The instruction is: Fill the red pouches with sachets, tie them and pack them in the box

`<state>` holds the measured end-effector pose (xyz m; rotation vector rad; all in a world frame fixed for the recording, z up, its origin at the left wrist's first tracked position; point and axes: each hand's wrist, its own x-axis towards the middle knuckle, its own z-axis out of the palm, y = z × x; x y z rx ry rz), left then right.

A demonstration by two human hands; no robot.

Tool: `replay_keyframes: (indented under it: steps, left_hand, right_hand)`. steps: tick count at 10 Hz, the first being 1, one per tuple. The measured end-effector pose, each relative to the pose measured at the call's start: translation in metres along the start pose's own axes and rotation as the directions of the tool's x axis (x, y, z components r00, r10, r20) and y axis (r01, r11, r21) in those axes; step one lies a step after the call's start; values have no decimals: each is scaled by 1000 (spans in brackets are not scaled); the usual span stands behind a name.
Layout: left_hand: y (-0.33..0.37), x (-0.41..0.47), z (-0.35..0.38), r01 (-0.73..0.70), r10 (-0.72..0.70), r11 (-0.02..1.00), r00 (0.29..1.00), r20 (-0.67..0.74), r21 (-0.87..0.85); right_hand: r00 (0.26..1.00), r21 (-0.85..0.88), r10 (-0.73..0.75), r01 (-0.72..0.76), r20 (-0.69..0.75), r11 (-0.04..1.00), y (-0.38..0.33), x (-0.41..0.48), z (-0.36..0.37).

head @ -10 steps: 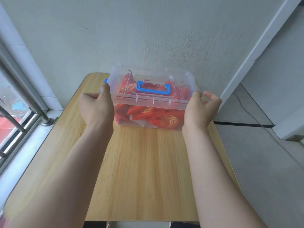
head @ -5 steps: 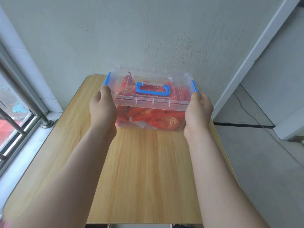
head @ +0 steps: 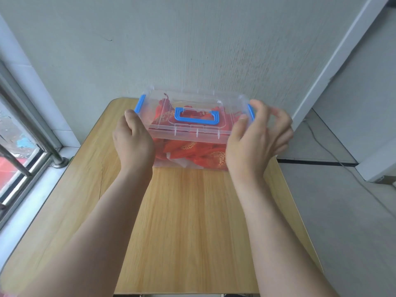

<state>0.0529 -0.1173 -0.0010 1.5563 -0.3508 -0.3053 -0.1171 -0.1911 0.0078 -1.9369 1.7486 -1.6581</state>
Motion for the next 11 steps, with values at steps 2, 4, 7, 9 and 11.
replay_keyframes:
  steps: [2, 4, 7, 9, 11]
  left_hand:
    - [1, -6, 5, -6, 4, 1000, 996, -87, -25]
    - [-1, -11, 3, -321, 339, 937, 930, -144, 138]
    - [-13, -8, 4, -403, 379, 887, 914, 146, 223]
    - [-21, 9, 3, -438, 321, 867, 856, 405, 239]
    - [-10, 15, -2, -388, 212, 886, 827, 521, 255]
  right_hand:
    - [842, 145, -498, 477, 207, 867, -2, -34, 8]
    - [835, 164, -511, 486, 203, 858, 5, -28, 30]
    - [907, 53, -340, 338, 249, 940, -8, -21, 60]
    - [768, 88, -294, 299, 569, 950, -14, -29, 60]
    - [742, 188, -298, 231, 601, 955, -23, -30, 49]
